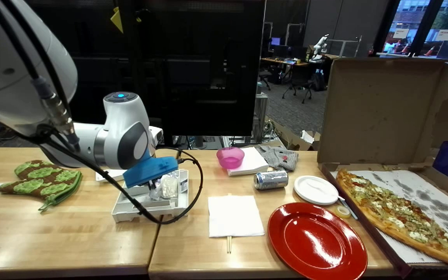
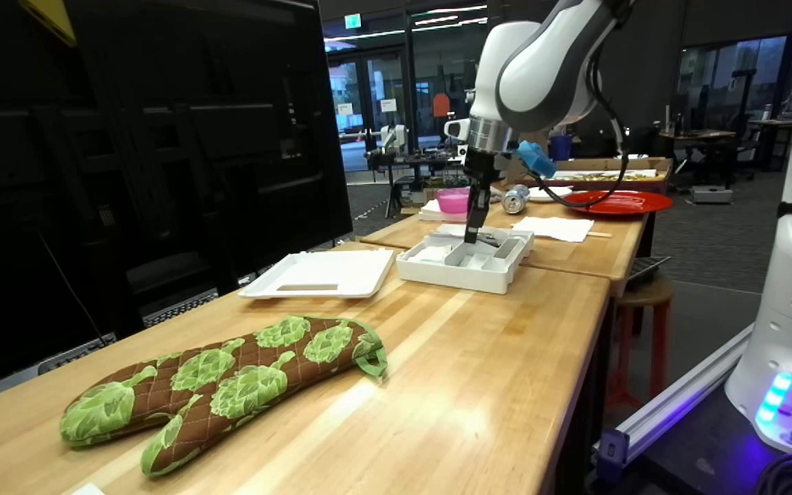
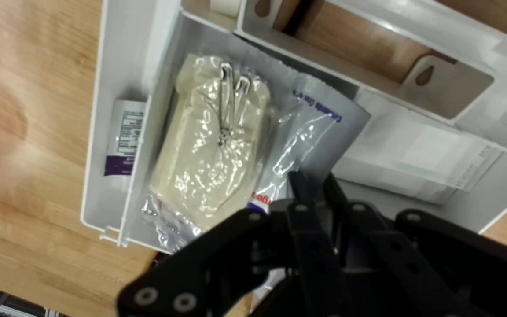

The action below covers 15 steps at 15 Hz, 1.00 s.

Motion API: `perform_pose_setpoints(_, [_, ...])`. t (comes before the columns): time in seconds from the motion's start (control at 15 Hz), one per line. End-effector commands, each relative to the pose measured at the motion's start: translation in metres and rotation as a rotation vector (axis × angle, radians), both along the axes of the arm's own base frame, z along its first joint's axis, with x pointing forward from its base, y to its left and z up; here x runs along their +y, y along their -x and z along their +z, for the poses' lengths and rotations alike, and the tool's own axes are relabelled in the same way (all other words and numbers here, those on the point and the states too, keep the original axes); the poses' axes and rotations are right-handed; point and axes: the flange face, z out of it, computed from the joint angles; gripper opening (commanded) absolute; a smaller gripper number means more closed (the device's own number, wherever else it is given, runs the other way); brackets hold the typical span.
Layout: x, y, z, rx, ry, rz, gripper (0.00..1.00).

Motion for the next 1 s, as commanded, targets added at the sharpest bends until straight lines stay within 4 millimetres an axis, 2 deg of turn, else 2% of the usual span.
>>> perform_pose_setpoints(0.0, [0.001,0.000,0.004,-0.010,0.010,0.005,0.01])
perform_pose_setpoints(0.93, [0.009,0.022,0.022,0.008,0.006,0.067,0.01])
